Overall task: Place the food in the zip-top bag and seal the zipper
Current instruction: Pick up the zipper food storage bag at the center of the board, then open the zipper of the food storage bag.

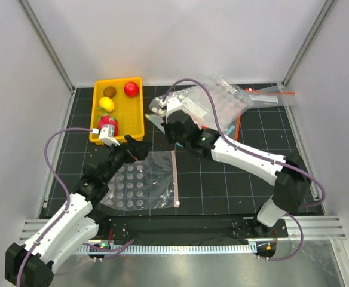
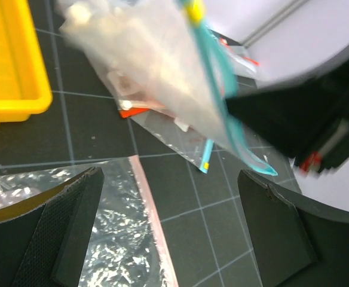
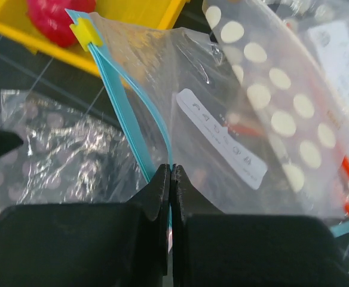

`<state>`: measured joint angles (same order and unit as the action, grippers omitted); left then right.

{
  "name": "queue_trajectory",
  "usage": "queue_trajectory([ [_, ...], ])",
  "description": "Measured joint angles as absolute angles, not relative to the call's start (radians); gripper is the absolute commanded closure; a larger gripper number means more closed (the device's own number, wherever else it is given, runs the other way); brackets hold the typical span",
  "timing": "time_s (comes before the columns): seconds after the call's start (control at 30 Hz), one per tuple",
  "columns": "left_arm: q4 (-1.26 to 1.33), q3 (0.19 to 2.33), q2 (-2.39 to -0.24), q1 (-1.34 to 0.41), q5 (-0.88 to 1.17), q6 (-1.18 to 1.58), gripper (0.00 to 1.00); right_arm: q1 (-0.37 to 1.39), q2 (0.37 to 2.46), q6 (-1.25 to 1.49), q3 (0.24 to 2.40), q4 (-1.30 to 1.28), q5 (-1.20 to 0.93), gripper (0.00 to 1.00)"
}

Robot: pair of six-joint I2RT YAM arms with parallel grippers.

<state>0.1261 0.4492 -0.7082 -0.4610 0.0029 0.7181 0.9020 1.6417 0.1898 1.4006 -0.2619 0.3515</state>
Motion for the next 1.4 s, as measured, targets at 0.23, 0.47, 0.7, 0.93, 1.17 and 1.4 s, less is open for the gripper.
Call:
queue_trajectory([
  [0.23, 0.241, 0.427, -0.733, -0.461, 0.115, 0.724, 0.0, 0.952, 1.488, 0.299, 1.148, -0.229, 0.346, 0.99],
  [0.47, 0.322, 0.426, -0.813, -0.461, 0.19, 0.73, 0.06, 0.959, 1.47, 0.326, 1.127, -0.173, 0.345, 0.99],
  [0.7, 0.445, 0.375, -0.859, -0.463, 0.213, 0.769, 0.17, 0.99, 1.464, 0.336, 1.101, -0.12, 0.354, 0.99],
  [0.93, 0.515, 0.36, -0.953, -0.464, 0.223, 0.8, 0.51, 1.038, 1.464, 0.34, 1.089, -0.097, 0.377, 0.99],
  [1.17, 0.535, 0.36, -0.986, -0.464, 0.229, 0.8, 0.6, 1.082, 1.464, 0.328, 1.089, -0.083, 0.414, 0.99],
  [1.4, 0.53, 0.369, -1.029, -0.468, 0.233, 0.781, 1.0, 1.092, 1.476, 0.312, 1.093, -0.089, 0.436, 0.99],
])
